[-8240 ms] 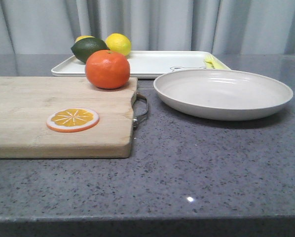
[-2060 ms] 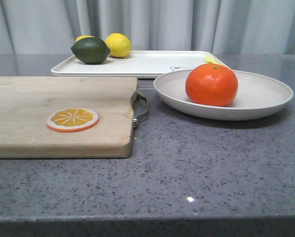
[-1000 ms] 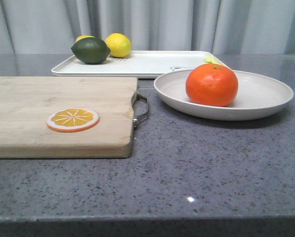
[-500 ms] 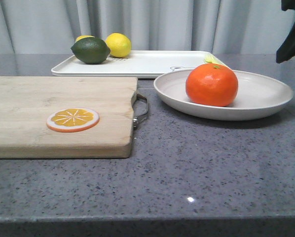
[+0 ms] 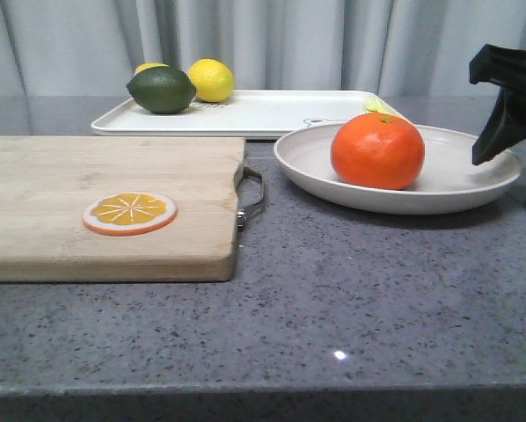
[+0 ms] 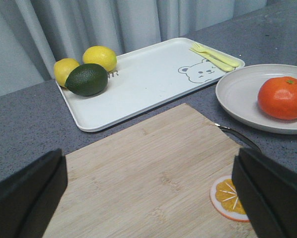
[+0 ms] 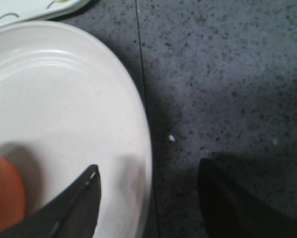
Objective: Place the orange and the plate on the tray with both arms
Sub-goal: 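Move the right gripper down to the plate rim farthest from the board, then grip the plate rim with the right gripper and lift the plate, then carry the plate with the orange over the tray and lower it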
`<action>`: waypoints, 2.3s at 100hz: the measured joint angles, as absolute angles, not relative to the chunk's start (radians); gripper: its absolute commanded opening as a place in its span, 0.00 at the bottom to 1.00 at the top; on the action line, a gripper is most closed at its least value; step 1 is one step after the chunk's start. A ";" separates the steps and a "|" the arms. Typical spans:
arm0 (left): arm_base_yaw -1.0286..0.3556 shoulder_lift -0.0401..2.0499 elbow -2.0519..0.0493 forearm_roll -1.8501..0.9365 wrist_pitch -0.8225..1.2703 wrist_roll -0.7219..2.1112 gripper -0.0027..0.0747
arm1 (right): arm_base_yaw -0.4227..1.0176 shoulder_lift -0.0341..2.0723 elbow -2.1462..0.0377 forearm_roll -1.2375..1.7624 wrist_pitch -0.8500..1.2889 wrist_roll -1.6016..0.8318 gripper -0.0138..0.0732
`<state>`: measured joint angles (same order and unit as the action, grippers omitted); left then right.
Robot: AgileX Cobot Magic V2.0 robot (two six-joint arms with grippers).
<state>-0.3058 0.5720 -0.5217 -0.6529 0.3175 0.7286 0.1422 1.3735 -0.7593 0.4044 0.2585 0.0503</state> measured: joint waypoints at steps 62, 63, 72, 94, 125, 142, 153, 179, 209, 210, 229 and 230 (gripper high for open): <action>-0.306 0.572 -0.522 -0.653 0.317 0.729 0.86 | 0.142 1.413 -0.775 0.470 0.254 0.048 0.44; -0.306 0.572 -0.522 -0.653 0.317 0.729 0.86 | 0.142 1.413 -0.775 0.470 0.253 0.048 0.44; -0.306 0.572 -0.522 -0.653 0.317 0.729 0.86 | 0.142 1.415 -0.775 0.472 0.258 0.048 0.36; -0.306 0.572 -0.522 -0.653 0.317 0.729 0.86 | 0.142 1.419 -0.775 0.519 0.263 0.048 0.25; -0.306 0.572 -0.522 -0.653 0.317 0.729 0.86 | 0.142 1.419 -0.775 0.606 0.261 0.056 0.04; -0.306 0.572 -0.522 -0.653 0.317 0.729 0.86 | 0.142 1.405 -0.775 0.635 0.271 0.056 0.04; -0.306 0.572 -0.522 -0.651 0.317 0.729 0.86 | 0.142 1.384 -0.796 0.635 0.318 0.052 0.04; -0.306 0.572 -0.522 -0.651 0.317 0.729 0.86 | 0.142 1.376 -0.980 0.635 0.394 0.050 0.04; -0.306 0.572 -0.522 -0.651 0.317 0.729 0.86 | 0.142 1.540 -1.290 0.631 0.484 0.029 0.04; -0.306 0.572 -0.522 -0.651 0.317 0.729 0.86 | 0.142 1.553 -1.298 0.631 0.488 0.026 0.04; -0.306 0.572 -0.522 -0.651 0.317 0.729 0.86 | 0.142 1.738 -1.524 0.628 0.590 -0.006 0.04; -0.306 0.572 -0.522 -0.651 0.317 0.729 0.86 | 0.142 1.745 -1.532 0.628 0.597 -0.006 0.04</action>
